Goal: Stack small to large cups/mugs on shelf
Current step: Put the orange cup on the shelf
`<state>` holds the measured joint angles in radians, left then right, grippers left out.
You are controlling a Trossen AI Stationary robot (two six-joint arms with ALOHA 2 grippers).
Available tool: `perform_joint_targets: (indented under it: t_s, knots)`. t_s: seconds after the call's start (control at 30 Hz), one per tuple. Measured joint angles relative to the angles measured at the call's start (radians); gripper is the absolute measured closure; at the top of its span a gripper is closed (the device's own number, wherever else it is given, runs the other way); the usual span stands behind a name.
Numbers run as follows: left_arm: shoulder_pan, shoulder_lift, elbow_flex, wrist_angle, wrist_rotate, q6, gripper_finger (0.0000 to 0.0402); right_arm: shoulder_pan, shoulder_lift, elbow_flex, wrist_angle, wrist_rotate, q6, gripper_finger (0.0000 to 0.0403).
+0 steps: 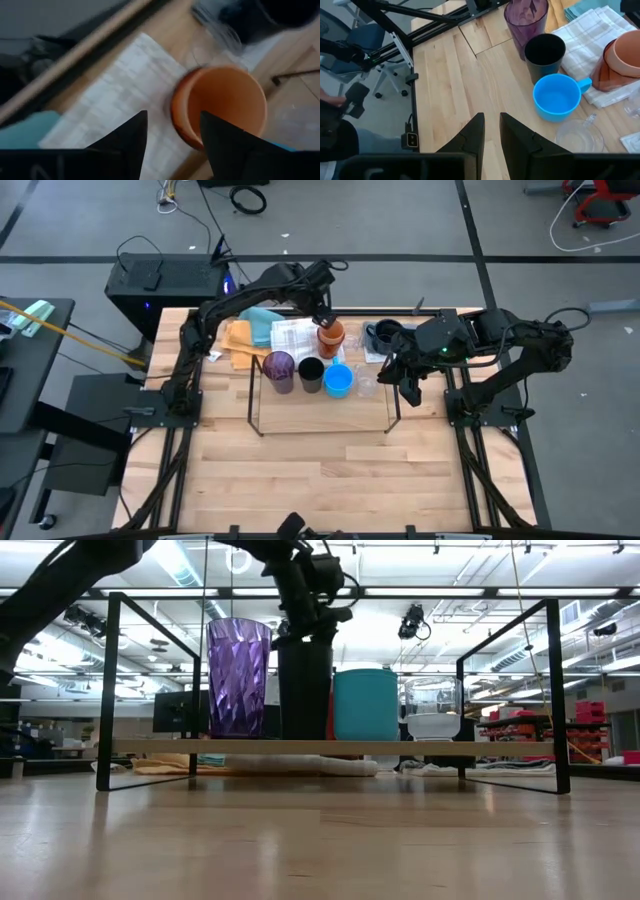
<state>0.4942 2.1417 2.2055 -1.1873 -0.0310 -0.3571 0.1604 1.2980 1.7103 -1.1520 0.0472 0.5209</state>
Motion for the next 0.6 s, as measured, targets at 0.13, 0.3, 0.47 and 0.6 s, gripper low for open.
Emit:
perform_joint_targets:
  t_s: [0.13, 0.3, 0.47, 0.6]
  knots:
    - [-0.011, 0.012, 0.0, 0.031, 0.03, -0.007, 0.0224, 0.0, 0.0, 0.0, 0.0, 0.0, 0.0, 0.0336]
    - [-0.023, 0.022, 0.0, 0.029, 0.033, -0.007, 0.0229, 0.0, 0.0, 0.0, 0.0, 0.0, 0.0, 0.0336]
    - [-0.029, 0.035, 0.0, 0.03, 0.033, -0.001, 0.023, 0.0, 0.0, 0.0, 0.0, 0.0, 0.0, 0.0336]
    - [-0.029, 0.045, 0.0, 0.04, 0.033, 0.001, 0.023, 0.0, 0.0, 0.0, 0.0, 0.0, 0.0, 0.0336]
